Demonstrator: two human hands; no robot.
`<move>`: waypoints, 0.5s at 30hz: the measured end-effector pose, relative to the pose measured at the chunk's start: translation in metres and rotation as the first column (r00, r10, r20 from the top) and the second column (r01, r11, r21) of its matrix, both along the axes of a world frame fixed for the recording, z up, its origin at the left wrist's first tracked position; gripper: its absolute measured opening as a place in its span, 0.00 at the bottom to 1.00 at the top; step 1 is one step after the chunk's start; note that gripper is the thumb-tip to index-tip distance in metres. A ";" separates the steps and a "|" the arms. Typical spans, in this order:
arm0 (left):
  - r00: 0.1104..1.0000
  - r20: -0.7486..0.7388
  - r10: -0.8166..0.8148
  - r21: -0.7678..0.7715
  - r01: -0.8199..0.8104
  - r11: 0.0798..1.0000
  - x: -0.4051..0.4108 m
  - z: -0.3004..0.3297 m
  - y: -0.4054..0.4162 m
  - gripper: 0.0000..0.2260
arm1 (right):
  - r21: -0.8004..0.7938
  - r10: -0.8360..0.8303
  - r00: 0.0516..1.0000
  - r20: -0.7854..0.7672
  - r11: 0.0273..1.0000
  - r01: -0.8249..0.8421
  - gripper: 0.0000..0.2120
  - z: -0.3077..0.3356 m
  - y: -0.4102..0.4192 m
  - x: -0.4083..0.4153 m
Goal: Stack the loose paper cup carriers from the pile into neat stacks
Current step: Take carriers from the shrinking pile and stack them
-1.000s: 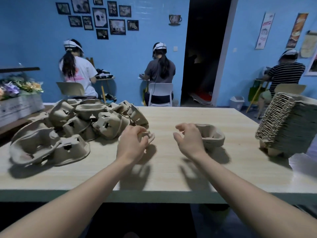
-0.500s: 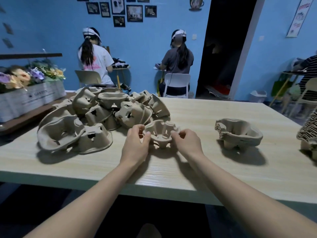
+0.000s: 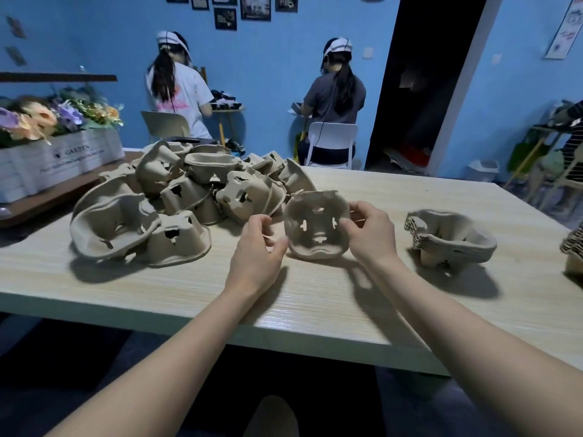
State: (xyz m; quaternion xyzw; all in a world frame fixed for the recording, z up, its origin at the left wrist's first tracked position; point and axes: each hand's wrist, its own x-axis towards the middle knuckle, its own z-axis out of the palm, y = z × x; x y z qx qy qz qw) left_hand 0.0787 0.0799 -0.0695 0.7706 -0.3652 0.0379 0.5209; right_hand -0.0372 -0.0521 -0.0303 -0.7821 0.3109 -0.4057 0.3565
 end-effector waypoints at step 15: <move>0.993 0.104 -0.053 -0.197 0.073 0.978 0.001 -0.001 0.003 0.03 | -0.338 0.074 0.992 -0.105 0.935 -0.106 0.16 0.028 0.022 0.006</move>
